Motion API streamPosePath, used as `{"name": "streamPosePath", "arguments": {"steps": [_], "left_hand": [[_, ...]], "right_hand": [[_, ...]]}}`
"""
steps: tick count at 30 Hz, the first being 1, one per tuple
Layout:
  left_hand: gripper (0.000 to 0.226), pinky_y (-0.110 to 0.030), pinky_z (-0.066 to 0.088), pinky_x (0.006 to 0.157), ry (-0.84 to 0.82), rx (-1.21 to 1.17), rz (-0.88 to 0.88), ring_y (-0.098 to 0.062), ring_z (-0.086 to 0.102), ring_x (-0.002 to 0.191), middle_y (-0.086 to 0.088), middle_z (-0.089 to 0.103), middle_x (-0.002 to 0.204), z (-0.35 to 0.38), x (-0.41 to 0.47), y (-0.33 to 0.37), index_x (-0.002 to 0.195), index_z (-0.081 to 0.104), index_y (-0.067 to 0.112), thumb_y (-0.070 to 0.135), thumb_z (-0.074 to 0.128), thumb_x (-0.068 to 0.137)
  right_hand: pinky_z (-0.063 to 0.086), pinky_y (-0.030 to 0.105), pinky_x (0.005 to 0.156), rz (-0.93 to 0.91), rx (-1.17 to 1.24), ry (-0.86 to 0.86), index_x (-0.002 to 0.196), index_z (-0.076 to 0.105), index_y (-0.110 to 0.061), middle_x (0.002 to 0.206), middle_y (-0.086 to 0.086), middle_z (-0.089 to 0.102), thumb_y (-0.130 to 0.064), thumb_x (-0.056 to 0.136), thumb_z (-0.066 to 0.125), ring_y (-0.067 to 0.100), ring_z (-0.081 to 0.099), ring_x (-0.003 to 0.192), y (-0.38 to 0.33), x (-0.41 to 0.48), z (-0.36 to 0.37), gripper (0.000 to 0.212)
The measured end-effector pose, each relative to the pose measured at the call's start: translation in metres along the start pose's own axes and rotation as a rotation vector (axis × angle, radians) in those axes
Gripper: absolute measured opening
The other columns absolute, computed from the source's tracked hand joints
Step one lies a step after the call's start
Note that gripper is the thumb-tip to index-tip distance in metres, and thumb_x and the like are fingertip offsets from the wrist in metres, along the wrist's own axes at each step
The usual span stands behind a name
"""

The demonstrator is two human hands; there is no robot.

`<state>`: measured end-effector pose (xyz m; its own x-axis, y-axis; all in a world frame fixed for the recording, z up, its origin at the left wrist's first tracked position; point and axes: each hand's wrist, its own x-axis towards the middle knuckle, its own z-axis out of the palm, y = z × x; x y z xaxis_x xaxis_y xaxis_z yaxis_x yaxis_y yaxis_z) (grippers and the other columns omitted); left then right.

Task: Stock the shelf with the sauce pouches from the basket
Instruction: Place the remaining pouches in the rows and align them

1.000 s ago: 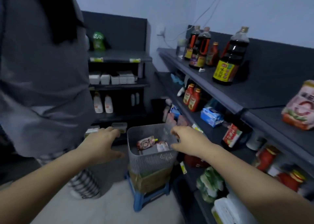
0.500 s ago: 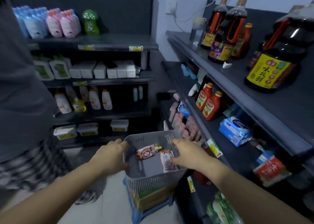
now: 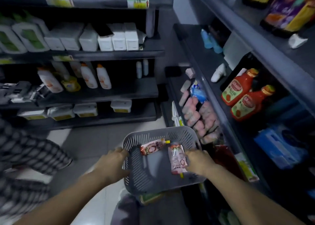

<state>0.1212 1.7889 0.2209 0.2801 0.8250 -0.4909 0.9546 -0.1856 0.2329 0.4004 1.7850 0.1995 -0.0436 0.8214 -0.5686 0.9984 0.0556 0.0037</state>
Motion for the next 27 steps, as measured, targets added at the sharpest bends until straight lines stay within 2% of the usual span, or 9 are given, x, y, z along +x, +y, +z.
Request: {"name": "streamPosePath", "arguments": {"steps": [8, 11, 15, 18, 20, 22, 24, 26, 27], "left_hand": [[0.051, -0.032, 0.044, 0.097, -0.135, -0.039, 0.055, -0.02, 0.05, 0.118, -0.001, 0.053, 0.13, 0.023, 0.105, -0.029, 0.125, 0.047, 0.022, 0.04, 0.061, 0.08], [0.047, -0.034, 0.047, 0.093, -0.193, -0.065, 0.063, -0.021, 0.055, 0.113, -0.003, 0.057, 0.124, 0.048, 0.139, -0.031, 0.119, 0.051, 0.019, 0.039, 0.06, 0.077], [0.056, -0.033, 0.044, 0.097, -0.246, -0.082, 0.048, -0.024, 0.049, 0.121, -0.006, 0.051, 0.133, 0.086, 0.179, -0.026, 0.131, 0.042, 0.016, 0.024, 0.059, 0.078], [0.071, -0.032, 0.034, 0.105, -0.224, -0.078, 0.032, -0.024, 0.038, 0.132, -0.007, 0.036, 0.148, 0.113, 0.208, -0.024, 0.143, 0.027, 0.014, 0.027, 0.061, 0.082], [0.071, -0.034, 0.034, 0.107, -0.182, -0.132, -0.011, -0.026, 0.036, 0.133, -0.009, 0.036, 0.146, 0.128, 0.226, -0.021, 0.14, 0.031, 0.012, 0.029, 0.065, 0.08], [0.064, -0.035, 0.037, 0.103, -0.143, -0.201, -0.063, -0.028, 0.042, 0.127, -0.011, 0.044, 0.138, 0.141, 0.24, -0.016, 0.133, 0.038, 0.012, 0.026, 0.066, 0.077], [0.065, -0.035, 0.036, 0.105, -0.131, -0.223, -0.067, -0.029, 0.041, 0.128, -0.011, 0.045, 0.138, 0.157, 0.252, -0.01, 0.136, 0.036, 0.012, 0.027, 0.064, 0.078], [0.071, -0.037, 0.031, 0.109, -0.124, -0.21, -0.065, -0.029, 0.037, 0.132, -0.011, 0.038, 0.144, 0.17, 0.258, -0.004, 0.141, 0.031, 0.013, 0.027, 0.063, 0.079], [0.071, -0.037, 0.031, 0.109, -0.108, -0.197, -0.072, -0.03, 0.036, 0.132, -0.011, 0.036, 0.144, 0.175, 0.261, -0.001, 0.141, 0.03, 0.012, 0.027, 0.062, 0.08]], "right_hand": [[0.046, 0.03, 0.087, 0.124, 0.151, -0.233, 0.123, 0.049, -0.015, 0.129, 0.009, 0.054, -0.017, 0.093, 0.043, 0.026, 0.056, 0.112, -0.002, 0.063, 0.041, 0.03], [0.042, 0.029, 0.069, 0.084, 0.11, -0.221, 0.131, 0.046, -0.015, 0.131, 0.009, 0.051, -0.013, 0.096, 0.038, 0.021, 0.055, 0.088, 0.003, 0.081, 0.052, 0.036], [0.041, 0.031, 0.093, 0.016, 0.079, -0.266, 0.134, 0.041, -0.012, 0.138, 0.013, 0.043, -0.012, 0.097, 0.035, 0.027, 0.05, 0.118, 0.015, 0.114, 0.087, 0.038], [0.039, 0.036, 0.098, -0.064, -0.014, -0.36, 0.13, 0.049, -0.006, 0.136, 0.017, 0.048, -0.012, 0.093, 0.042, 0.03, 0.048, 0.124, 0.022, 0.148, 0.114, 0.038], [0.049, 0.034, 0.089, -0.107, -0.037, -0.352, 0.11, 0.068, -0.011, 0.118, 0.014, 0.065, -0.028, 0.073, 0.072, 0.026, 0.062, 0.109, 0.027, 0.172, 0.13, 0.041], [0.057, 0.026, 0.067, -0.165, -0.146, -0.31, 0.072, 0.077, -0.024, 0.085, 0.0, 0.075, -0.043, 0.028, 0.086, 0.015, 0.072, 0.075, 0.03, 0.194, 0.144, 0.048], [0.055, 0.029, 0.072, -0.252, -0.246, -0.212, 0.065, 0.077, -0.025, 0.08, -0.004, 0.075, -0.047, 0.039, 0.071, 0.015, 0.072, 0.074, 0.031, 0.212, 0.157, 0.035], [0.046, 0.037, 0.084, -0.366, -0.373, -0.179, 0.075, 0.077, -0.023, 0.086, -0.003, 0.075, -0.039, 0.059, 0.043, 0.021, 0.068, 0.089, 0.03, 0.228, 0.168, 0.041], [0.04, 0.042, 0.09, -0.401, -0.43, -0.189, 0.079, 0.078, -0.021, 0.089, -0.002, 0.075, -0.038, 0.061, 0.043, 0.023, 0.067, 0.095, 0.031, 0.233, 0.174, 0.042]]}}
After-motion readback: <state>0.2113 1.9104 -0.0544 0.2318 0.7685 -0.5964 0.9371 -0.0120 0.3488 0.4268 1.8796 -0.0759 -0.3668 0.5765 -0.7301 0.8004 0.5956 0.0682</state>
